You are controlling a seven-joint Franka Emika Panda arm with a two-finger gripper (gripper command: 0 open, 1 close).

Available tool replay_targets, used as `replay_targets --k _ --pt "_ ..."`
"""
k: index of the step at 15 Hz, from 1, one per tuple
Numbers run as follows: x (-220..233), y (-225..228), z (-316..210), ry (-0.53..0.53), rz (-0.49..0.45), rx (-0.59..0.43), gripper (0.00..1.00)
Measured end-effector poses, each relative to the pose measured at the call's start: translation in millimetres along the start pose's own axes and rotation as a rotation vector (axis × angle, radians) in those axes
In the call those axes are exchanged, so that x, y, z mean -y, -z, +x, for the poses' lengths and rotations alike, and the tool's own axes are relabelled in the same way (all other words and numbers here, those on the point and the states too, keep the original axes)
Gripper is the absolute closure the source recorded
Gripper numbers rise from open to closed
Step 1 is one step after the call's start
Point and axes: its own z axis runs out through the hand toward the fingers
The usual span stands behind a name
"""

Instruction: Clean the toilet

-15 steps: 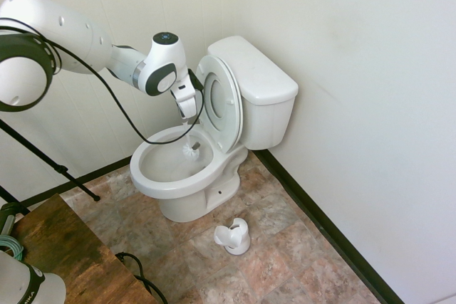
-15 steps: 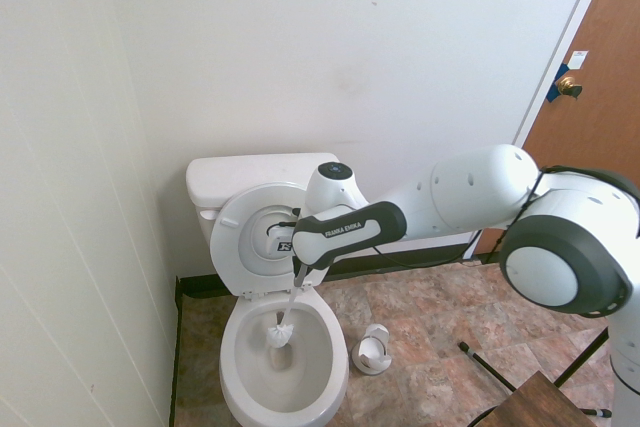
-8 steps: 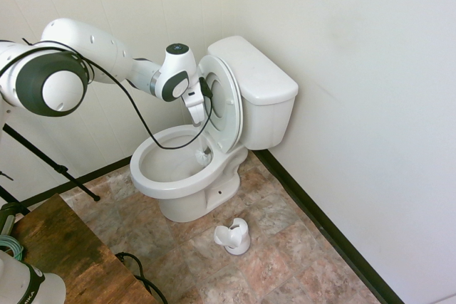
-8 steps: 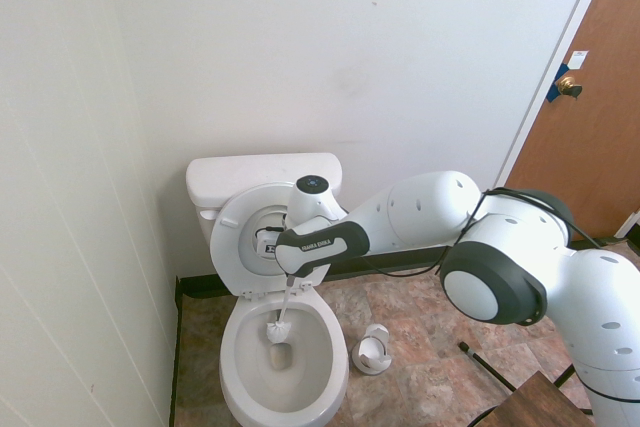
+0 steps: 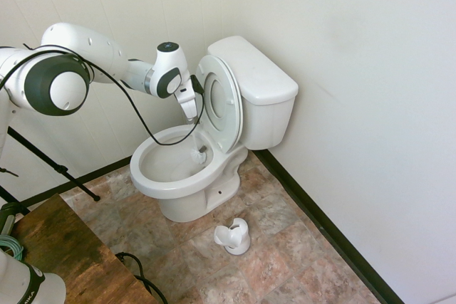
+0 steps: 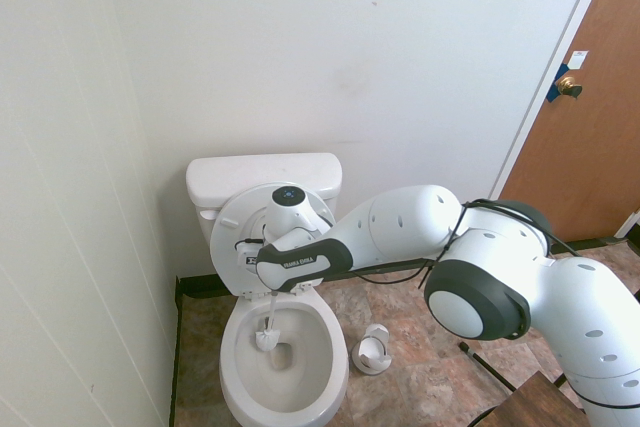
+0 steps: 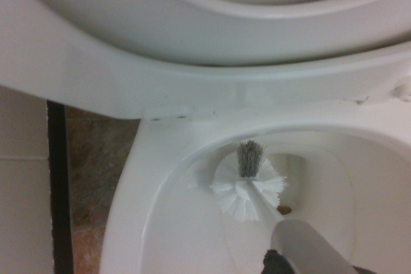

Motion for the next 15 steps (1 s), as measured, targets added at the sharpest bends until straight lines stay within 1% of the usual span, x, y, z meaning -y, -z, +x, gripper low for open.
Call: replay_targets --k 3,6,11,15 --pt "-10.7 -9.9 -27.6 0.037 -0.026 -0.006 1.0" --pt "-35.9 -20.1 -50.5 0.075 -0.054 -0.007 1.0" --pt "-84.1 3.2 -81.2 0.13 -0.094 0.011 1.0" --pt "-111.5 12.6 -77.3 0.135 -0.13 0.011 1.0"
